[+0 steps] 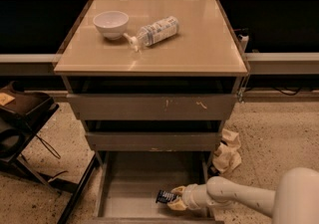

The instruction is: Place rxbar blueberry into bottom drawer

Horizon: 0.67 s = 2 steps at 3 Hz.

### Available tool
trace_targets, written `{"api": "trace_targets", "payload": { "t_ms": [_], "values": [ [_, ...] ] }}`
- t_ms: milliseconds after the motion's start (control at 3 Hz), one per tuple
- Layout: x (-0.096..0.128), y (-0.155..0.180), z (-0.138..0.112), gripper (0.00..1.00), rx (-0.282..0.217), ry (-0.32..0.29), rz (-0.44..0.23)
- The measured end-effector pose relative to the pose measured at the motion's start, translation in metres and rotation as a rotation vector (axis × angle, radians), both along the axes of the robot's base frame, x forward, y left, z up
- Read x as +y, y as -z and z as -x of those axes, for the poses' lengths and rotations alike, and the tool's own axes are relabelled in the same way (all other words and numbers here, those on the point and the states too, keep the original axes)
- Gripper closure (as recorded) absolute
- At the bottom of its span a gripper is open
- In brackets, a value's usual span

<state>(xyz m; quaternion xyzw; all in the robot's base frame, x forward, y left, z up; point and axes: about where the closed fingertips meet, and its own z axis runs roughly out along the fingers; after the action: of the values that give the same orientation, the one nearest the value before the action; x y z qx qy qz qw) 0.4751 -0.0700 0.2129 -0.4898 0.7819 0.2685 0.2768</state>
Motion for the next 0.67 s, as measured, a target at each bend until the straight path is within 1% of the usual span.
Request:
{"api": "trace_targets", "payload": {
  "t_ms": [333,667],
  "values": [
    [0.011,0.055,-0.028,1.00,0.002,0.013,0.009],
    [0.002,0.058,-0.050,0.81,-0.022,0.045,0.016]
  ]
}}
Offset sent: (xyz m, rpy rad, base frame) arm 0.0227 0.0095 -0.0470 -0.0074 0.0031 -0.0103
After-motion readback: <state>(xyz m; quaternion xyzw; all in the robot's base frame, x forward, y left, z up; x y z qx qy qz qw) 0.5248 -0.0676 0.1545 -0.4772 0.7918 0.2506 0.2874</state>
